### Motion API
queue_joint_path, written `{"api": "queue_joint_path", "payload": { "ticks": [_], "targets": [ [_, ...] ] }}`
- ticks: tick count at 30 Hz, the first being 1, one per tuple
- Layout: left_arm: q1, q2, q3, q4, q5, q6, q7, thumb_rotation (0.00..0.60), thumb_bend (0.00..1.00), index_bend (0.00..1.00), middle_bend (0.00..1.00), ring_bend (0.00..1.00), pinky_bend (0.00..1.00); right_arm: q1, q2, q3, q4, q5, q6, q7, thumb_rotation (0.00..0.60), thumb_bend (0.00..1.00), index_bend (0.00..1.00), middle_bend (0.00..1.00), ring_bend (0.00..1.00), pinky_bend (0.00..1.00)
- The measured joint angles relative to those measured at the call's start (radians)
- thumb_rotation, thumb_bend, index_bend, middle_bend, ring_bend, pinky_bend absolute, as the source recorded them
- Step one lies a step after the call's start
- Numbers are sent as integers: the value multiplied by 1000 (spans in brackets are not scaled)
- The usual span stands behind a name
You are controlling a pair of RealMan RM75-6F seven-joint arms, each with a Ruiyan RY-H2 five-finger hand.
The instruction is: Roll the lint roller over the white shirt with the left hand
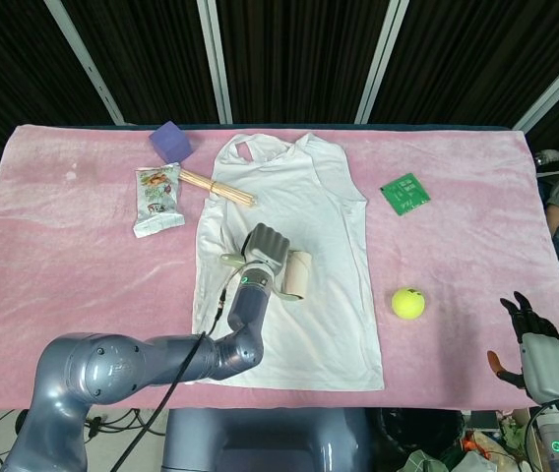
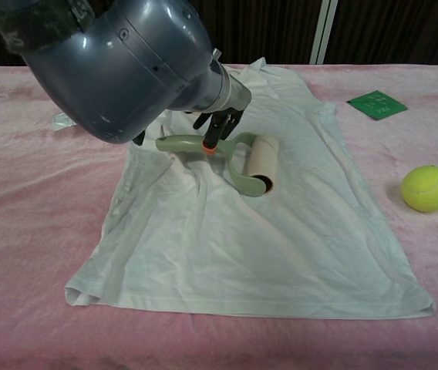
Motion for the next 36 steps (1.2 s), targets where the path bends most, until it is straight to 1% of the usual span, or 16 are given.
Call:
{"api": "queue_joint_path", "payload": {
  "ticks": [7, 18, 21, 28, 36],
  "targets": [
    [37, 42, 1, -53, -17, 3, 50, 600, 566, 726, 691, 554, 761, 0, -1, 1, 0, 2, 2, -3, 600, 278, 124, 12, 155, 165],
    [97, 134, 35, -124, -19, 35, 94, 600, 566, 728, 694, 559, 761, 0, -4, 1, -1, 5, 1, -9, 600, 278, 123, 12, 156, 165],
    [119, 166, 50, -164, -11, 35, 102, 600, 566, 728, 695, 560, 761, 1, -4, 1, -2, 8, 0, -10, 600, 278, 124, 12, 155, 165],
    [189, 234, 113, -255, 28, 20, 109, 600, 566, 728, 695, 560, 761, 0, -4, 3, -3, 11, 3, -11, 600, 278, 124, 12, 155, 165],
    [250, 291, 167, -296, 84, 12, 86, 600, 567, 728, 695, 560, 761, 0, -5, 2, -5, 11, 2, -11, 600, 278, 124, 12, 156, 165]
  ]
}}
